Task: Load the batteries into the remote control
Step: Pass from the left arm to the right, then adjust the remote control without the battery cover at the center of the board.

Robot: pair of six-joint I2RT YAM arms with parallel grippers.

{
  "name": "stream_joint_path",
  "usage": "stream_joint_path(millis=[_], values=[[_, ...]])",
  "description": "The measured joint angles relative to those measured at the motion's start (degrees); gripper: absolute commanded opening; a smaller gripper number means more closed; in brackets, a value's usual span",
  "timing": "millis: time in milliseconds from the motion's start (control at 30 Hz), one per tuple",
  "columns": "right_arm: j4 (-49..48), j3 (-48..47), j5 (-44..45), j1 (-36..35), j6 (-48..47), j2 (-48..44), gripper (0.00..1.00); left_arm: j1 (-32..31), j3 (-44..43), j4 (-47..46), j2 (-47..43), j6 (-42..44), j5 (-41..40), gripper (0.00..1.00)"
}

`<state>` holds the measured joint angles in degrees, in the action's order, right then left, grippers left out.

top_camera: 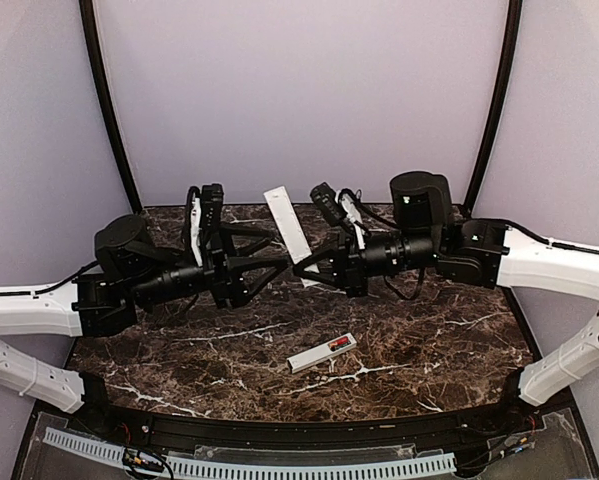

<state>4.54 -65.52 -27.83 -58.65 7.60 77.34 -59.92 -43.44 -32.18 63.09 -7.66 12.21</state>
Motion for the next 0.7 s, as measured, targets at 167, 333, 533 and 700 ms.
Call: stream_joint_path(millis=[167,333,533,700], values=[[1.62,2.49,5.75,3.74,5.38,-2.12,0.00,0.00,0.15,7.93,-1.14,-1.16,-6.21,0.73],[4.63,7.41,13.79,8.90,12.02,-6.43,0.00,-0.07,0.39,16.09,3.80,-2.58,-8.26,0.83],[7.69,13.27,19.26,10.78,16.61,-11.58,0.00,-3.67,-9.07,31.80,25.22,0.94,-9.53,0.96],[9.49,16.17,20.48,10.78,18.38,-15.37,0.00,-4.98,-16.11,37.44,36.92,4.57,-9.20,0.96]])
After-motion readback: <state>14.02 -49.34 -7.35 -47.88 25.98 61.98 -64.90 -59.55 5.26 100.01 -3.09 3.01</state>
